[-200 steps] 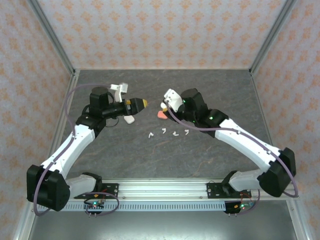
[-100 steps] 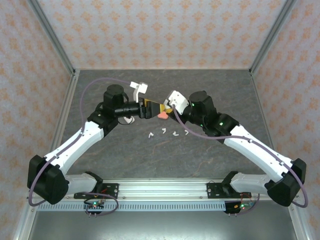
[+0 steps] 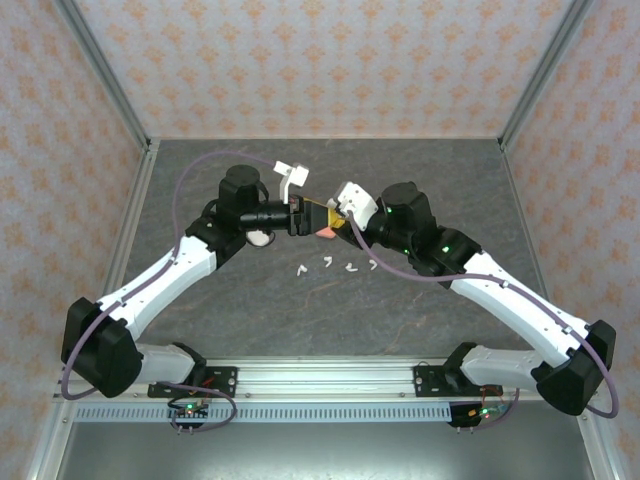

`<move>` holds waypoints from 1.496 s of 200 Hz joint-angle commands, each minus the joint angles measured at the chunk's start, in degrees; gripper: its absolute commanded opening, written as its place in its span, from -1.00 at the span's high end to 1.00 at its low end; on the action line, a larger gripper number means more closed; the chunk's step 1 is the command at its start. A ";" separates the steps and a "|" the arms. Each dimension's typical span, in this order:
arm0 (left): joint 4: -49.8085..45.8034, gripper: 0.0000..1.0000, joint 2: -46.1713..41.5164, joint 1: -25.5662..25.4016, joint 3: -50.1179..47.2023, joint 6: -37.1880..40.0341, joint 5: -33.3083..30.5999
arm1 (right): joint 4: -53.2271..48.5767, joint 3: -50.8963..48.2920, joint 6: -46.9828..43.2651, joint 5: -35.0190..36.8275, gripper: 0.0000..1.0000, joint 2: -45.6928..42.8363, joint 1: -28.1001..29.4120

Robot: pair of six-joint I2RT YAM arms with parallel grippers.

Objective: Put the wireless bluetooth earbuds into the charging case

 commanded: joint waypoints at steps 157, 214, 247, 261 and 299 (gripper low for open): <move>4.16 0.72 -4.01 -1.87 -1.83 6.01 -7.24 | 1.27 -1.40 10.36 -11.64 -0.70 -5.72 -5.88; 12.82 0.91 -9.31 -3.82 -8.63 10.63 -15.74 | 10.56 -5.49 28.51 -31.89 -0.98 -9.16 -15.51; 15.63 1.00 -11.19 -5.21 -11.21 13.44 -17.70 | 19.17 -7.75 37.82 -31.88 -0.98 -8.48 -16.05; 16.93 1.00 -11.58 -5.25 -11.99 13.50 -17.93 | 19.53 -7.69 38.50 -30.49 -0.98 -7.89 -16.06; 16.92 1.00 -11.46 -5.39 -12.04 13.73 -17.11 | 18.37 -7.55 37.76 -27.98 -0.98 -6.41 -16.05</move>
